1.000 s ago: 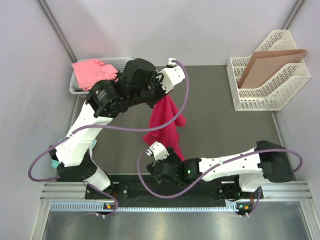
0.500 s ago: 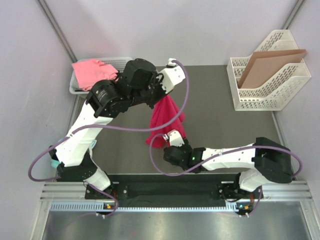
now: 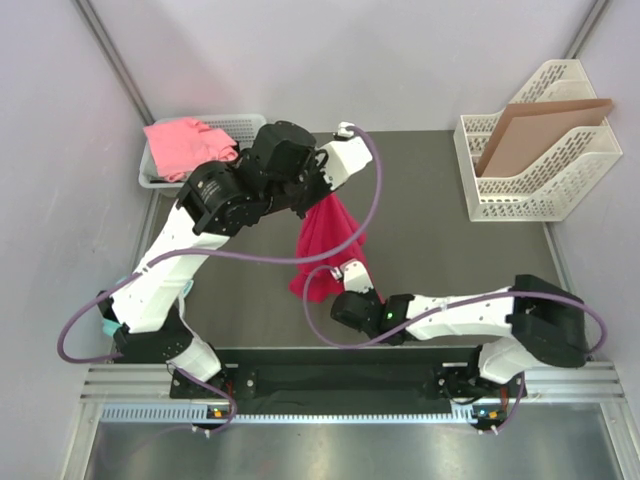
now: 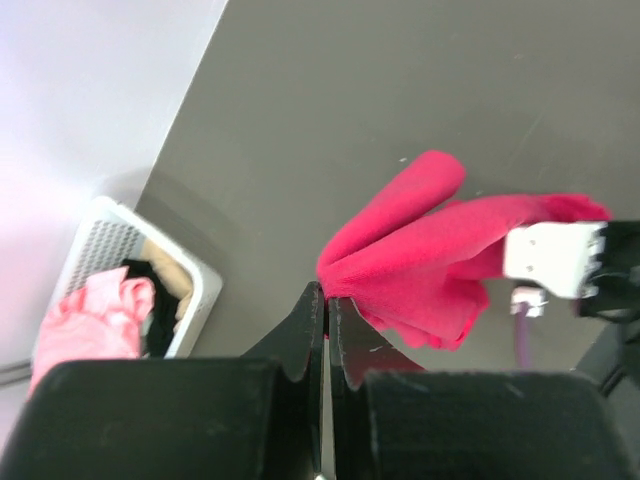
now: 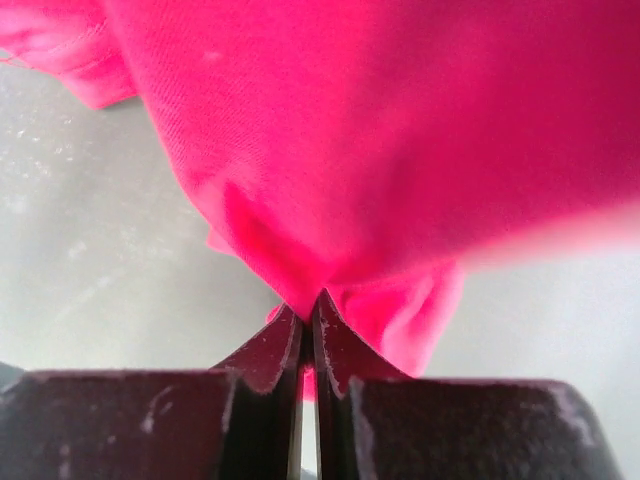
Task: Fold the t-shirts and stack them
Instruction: Flatten out the tshirt
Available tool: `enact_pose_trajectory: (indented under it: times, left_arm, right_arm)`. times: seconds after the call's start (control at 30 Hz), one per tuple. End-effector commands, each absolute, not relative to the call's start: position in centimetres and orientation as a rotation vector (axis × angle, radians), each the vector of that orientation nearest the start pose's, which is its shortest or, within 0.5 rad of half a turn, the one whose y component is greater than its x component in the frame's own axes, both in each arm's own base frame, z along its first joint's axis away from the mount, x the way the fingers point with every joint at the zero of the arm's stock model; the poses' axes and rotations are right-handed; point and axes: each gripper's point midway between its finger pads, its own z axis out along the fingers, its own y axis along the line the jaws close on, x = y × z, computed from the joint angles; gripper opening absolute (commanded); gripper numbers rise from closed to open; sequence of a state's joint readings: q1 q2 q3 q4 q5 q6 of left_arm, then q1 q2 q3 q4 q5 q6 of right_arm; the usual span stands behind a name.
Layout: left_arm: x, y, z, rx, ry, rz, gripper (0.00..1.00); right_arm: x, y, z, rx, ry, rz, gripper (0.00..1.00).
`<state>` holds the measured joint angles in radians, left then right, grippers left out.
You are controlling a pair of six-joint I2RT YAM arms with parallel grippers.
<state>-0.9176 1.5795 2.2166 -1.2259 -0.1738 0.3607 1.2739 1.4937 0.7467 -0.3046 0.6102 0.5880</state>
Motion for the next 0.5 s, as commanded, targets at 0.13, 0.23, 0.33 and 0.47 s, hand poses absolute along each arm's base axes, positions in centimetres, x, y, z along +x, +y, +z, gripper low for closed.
enact_pose_trajectory:
  times: [0.13, 0.23, 0.33, 0.47]
  left_arm:
    - [26.3, -18.6, 46.0, 1.043, 1.649, 0.124, 0.0]
    - [24.6, -16.5, 44.5, 1.091, 1.696, 0.096, 0.0]
    - [21.7, -15.4, 43.2, 1.15, 1.742, -0.045, 0.0]
    - [18.1, -13.6, 43.2, 1.177, 1.772, -0.162, 0.0]
  right_arm:
    - [16.1, 24.8, 20.1, -0.404, 2.056, 0.205, 0.0]
    - [13.8, 23.8, 24.8, -0.351, 2.012, 0.349, 0.0]
    - [11.0, 23.0, 26.7, -0.323, 2.043, 0.505, 0.0]
    - [7.1, 23.1, 27.7, -0.334, 2.094, 0.7, 0.0]
